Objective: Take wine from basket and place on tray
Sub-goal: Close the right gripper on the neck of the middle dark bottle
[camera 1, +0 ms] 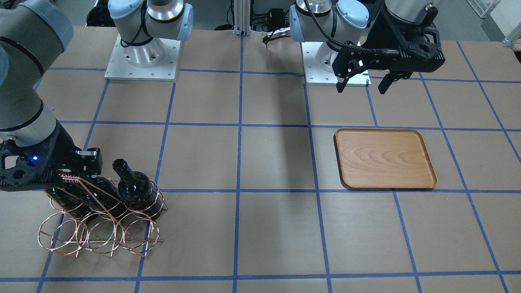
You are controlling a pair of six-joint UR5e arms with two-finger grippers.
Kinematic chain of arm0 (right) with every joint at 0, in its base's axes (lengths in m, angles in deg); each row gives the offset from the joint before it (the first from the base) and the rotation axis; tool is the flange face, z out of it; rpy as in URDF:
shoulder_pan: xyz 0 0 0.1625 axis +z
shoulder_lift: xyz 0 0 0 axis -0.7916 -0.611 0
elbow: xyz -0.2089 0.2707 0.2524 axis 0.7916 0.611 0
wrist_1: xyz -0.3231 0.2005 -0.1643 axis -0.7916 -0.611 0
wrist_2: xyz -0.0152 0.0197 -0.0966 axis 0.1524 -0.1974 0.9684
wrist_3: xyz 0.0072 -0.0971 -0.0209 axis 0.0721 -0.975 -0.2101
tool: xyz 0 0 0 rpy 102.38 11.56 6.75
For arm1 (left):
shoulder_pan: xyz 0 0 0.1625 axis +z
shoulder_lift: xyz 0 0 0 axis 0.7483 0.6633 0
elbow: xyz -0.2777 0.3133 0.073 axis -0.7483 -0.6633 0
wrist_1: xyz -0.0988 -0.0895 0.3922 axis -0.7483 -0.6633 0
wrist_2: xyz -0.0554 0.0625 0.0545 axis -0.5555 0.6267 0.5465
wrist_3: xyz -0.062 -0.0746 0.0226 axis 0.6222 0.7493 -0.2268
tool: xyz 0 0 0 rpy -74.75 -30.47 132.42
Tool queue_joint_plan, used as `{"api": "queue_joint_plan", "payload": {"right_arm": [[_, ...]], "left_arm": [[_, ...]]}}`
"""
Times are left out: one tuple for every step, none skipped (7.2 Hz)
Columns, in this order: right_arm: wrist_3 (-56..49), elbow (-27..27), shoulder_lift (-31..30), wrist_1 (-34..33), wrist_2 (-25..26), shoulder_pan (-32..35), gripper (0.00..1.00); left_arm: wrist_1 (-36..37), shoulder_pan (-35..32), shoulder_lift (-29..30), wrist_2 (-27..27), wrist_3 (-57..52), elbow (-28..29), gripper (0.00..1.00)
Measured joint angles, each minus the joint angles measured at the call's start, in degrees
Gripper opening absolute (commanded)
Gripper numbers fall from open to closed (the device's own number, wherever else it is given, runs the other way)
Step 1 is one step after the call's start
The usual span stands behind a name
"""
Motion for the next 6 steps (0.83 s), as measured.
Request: {"api": "queue_joint_plan", "payload": {"right_arm": [[0.0,0.0,0.0,0.0,0.0,0.0,0.43],[0.0,0.0,0.0,0.1,0.1,0.0,0.39],[0.0,0.0,0.0,0.2,0.0,0.0,0.32],[0.1,0.0,0.0,0.3,0.0,0.0,0.27],[0.3,0.0,0.0,0.8,0.0,-0.1,0.24],[0.4,0.2,-0.2,1.6,0.0,-0.2,0.24]], "left_arm": [[0.0,0.0,0.0,0.0,0.0,0.0,1.0],[0.0,0.0,0.0,0.0,0.0,0.0,1.0],[0.0,0.0,0.0,0.0,0.0,0.0,1.0],[0.0,0.0,0.0,0.0,0.0,0.0,1.0],[0.0,0.0,0.0,0.0,0.0,0.0,1.0],[0.0,0.0,0.0,0.1,0.0,0.0,1.0]]}}
